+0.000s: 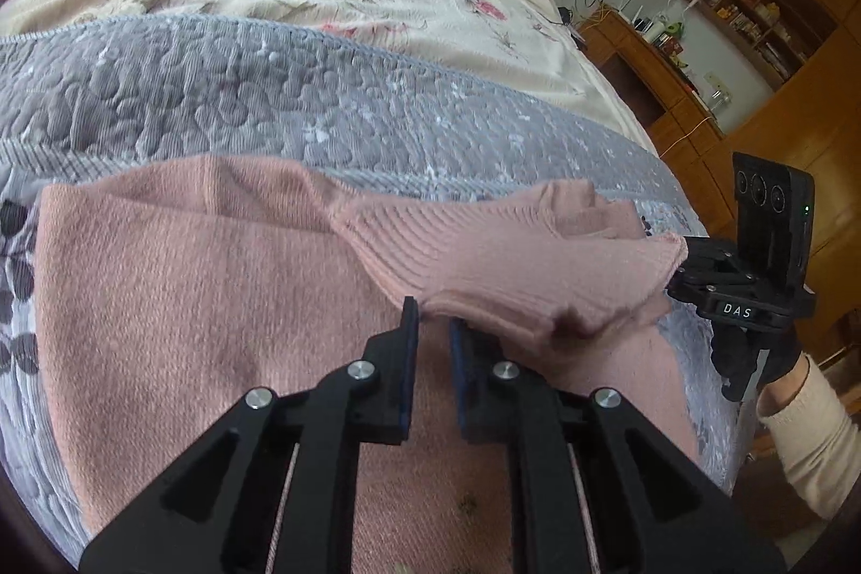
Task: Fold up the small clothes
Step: 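Lift the collar with both tools and fold it toward the hem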
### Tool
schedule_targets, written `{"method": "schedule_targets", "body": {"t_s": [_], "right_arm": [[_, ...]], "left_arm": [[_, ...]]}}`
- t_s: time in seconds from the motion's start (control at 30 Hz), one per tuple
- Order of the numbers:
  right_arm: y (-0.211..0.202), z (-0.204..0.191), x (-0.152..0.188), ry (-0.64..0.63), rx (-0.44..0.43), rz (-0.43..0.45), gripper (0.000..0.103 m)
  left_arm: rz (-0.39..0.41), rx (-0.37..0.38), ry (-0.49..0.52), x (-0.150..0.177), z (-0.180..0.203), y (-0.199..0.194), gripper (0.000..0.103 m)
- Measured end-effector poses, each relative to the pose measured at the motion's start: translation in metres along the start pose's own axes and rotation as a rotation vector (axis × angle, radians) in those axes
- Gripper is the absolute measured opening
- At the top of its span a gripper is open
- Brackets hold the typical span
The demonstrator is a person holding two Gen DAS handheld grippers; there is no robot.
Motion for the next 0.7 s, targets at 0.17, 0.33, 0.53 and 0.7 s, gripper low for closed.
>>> {"method": "schedule_targets", "body": {"t_s": [0.17,0.33,0.53,0.7], "right_arm": [[-0.004,0.005,0.036,0.03,-0.033,-0.067,0.019],[-0.016,0.02,0.041,0.216,-0.189,-0.023,0.043],[0.025,0.033,0.031,0.412,-0.3,-0.086,0.039],[0.015,0.032,0.025,0.396,-0.293,-0.029,0.012]], "left_arm": [[-0.037,0.029,-0.076,0.028,-0.017,-0.011,0.014],[-0.024,0.097,-0.175,0.031,-0.02,-0.013,0.037],[-0.085,0.149,-0.294,0.022,-0.013,0.025,0.04],[-0.082,0.17,-0.325,0.015,-0.018,0.029,0.007]]}}
Point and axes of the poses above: each gripper's, at about its wrist camera, not at the fingertips, and y roughly the way its jaws point, z to its right, x to its underside, the point moved 1 cm from there along y, roughly the way its jaws point, and after that the axes turned 4 degrees about -z, right-handed, at the moved point
